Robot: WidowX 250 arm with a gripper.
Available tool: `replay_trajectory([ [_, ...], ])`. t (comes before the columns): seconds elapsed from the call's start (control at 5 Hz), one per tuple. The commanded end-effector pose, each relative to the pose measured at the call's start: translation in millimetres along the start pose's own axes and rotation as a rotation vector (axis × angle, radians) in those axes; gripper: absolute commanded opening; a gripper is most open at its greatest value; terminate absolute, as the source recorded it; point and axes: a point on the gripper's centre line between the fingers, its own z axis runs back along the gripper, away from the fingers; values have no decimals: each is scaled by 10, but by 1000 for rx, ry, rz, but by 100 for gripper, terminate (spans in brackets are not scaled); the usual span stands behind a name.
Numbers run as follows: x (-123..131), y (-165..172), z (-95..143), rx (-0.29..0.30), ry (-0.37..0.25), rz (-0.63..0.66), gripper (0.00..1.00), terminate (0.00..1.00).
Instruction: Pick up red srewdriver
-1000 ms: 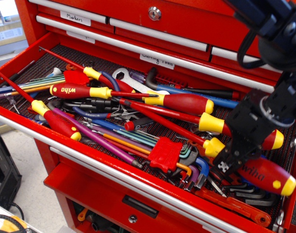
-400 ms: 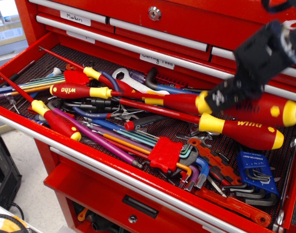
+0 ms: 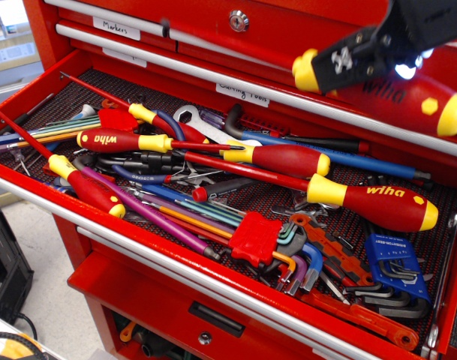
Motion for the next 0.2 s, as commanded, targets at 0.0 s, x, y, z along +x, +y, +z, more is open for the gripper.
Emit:
replay_trajectory([
  [0.0, 284, 91, 382, -37, 16, 94, 0, 100],
])
